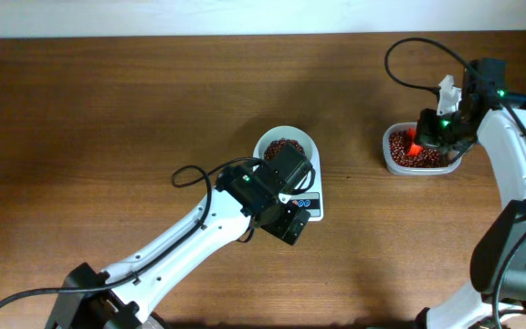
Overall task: Scoop item into bowl and weigh 50g on scale
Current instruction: 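Dip the orange scoop into the red beans with the right gripper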
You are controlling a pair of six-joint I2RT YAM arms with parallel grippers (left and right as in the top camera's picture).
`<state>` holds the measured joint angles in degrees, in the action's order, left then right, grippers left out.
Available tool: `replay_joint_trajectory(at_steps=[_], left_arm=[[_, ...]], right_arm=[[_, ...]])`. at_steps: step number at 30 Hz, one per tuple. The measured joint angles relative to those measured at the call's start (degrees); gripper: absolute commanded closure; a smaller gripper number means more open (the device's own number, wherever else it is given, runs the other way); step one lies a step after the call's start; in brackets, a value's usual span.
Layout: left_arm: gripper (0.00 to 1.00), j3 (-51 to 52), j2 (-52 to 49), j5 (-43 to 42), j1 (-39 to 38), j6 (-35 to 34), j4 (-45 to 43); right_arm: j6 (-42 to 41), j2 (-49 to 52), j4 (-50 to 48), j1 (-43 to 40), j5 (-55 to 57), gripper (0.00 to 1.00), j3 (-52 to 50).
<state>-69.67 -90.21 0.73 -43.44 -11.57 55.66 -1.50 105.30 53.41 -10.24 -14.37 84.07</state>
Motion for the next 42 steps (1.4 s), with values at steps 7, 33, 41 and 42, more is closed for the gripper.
replay_joint_trajectory(at_steps=[7,33,41,42], left_arm=[[0.01,0.00,0.00,0.00,0.00,-0.02,0.00],[0.01,0.04,0.00,0.00,0.00,-0.02,-0.02],[0.01,0.04,0.00,0.00,0.00,0.00,0.00],[0.01,0.04,0.00,0.00,0.00,-0.02,0.00]], right_arm=[[-0.04,0.00,0.17,-6.38,-1.77,0.96,-0.02],[0.00,0.00,2.78,-0.70,-0.57,0.96,-0.02],[0.94,0.00,2.80,-9.07,-12.98,0.96,-0.02],[1.29,0.00,2.80,-10.60,-16.46,0.96,-0.02]])
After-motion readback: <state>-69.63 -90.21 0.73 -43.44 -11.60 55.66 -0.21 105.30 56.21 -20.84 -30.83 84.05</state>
